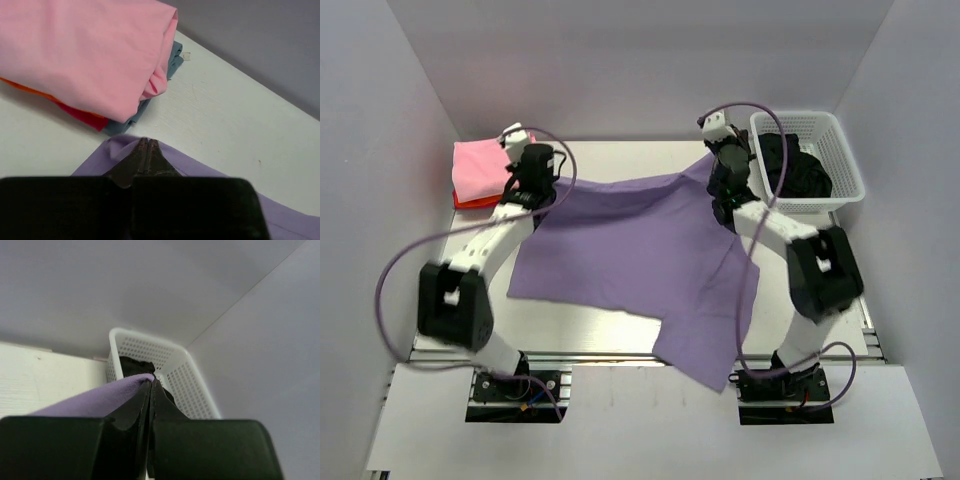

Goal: Fold and stack the t-shirts
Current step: Flatten out the tshirt, then fold the flattened tshirt in 1/3 of the way

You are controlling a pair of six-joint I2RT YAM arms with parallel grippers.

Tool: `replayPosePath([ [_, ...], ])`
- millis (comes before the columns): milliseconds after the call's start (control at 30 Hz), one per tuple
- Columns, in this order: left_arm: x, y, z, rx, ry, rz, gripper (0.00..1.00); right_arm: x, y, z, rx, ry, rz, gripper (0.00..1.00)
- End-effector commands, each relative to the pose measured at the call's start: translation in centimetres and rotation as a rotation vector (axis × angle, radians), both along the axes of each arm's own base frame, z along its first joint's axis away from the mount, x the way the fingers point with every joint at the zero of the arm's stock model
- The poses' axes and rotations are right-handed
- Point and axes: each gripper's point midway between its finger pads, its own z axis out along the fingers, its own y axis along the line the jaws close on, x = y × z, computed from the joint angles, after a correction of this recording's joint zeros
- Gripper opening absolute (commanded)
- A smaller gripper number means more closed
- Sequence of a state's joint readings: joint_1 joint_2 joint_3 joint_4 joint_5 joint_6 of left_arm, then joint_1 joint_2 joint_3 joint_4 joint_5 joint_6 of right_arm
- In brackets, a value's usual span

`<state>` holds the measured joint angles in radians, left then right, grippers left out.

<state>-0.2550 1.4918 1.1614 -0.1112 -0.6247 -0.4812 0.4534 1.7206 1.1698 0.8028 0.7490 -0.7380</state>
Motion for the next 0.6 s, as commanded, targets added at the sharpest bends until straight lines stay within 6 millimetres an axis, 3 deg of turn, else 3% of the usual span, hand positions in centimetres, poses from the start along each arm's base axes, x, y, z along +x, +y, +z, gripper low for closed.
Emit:
replayPosePath([
  [0,3.3,1.0,0.1,-0.011,-0.024,0.075,0.0,2.9,-2.3,2.2,0.113,-0.132,-0.11,0.0],
  [33,4.6,1.4,0.8,-0.015,-0.041,0.088,0.0,3.7,-2.8,0.9,0.108,-0.094,-0.124,0.0],
  [67,5.9,1.9,-1.5,-0.004,0.003,0.104,0.0,5.4,-2.6,-1.1,0.098,-0.059,-0.133,0.0],
  [100,6.7,1.7,-2.1,-0.001,0.014,0.104,0.0,6.4,-3.5,-0.4,0.123,-0.077,-0.139,0.0],
  [133,8.1,1.6,-1.4,-0.012,-0.01,0.082,0.0,7.6,-3.2,-3.6,0.113,-0.005,-0.135,0.0],
  [167,9.0,1.9,-1.7,-0.011,-0.008,0.075,0.0,8.2,-3.0,-4.2,0.137,0.005,-0.116,0.0],
  [200,10.0,1.5,-3.8,-0.009,0.029,0.062,0.0,9.2,-2.8,-2.8,0.156,-0.011,-0.095,0.0],
  [233,11.3,1.4,-3.2,-0.02,0.007,0.038,0.0,10.0,-3.7,-4.3,0.15,0.029,-0.106,0.0],
  [300,13.3,1.2,-2.6,-0.039,-0.022,0.017,0.0,11.8,-3.7,-3.8,0.199,0.023,-0.071,0.0],
  [333,14.2,1.5,-4.4,-0.04,0.004,0.016,0.0,12.4,-4.1,-5.3,0.195,0.064,-0.078,0.0],
  [367,14.9,1.8,-4.8,-0.045,0.007,0.012,0.0,13.2,-4.4,-4.3,0.22,0.05,-0.072,0.0],
  [433,16.8,0.6,-4.0,-0.044,-0.027,-0.06,0.0,14.3,-4.0,-6.1,0.218,0.099,-0.029,0.0],
  [467,17.8,0.9,-6.0,-0.046,-0.001,-0.06,0.0,14.7,-3.9,-5.7,0.22,0.097,0.004,0.0],
  [500,18.8,0.4,-5.0,-0.055,-0.024,-0.081,0.0,15.2,-3.4,-6.3,0.223,0.108,0.041,0.0],
  [567,19.9,0.6,-6.0,-0.06,-0.006,-0.088,0.0,15.6,-2.9,-6.7,0.225,0.13,0.09,0.0],
])
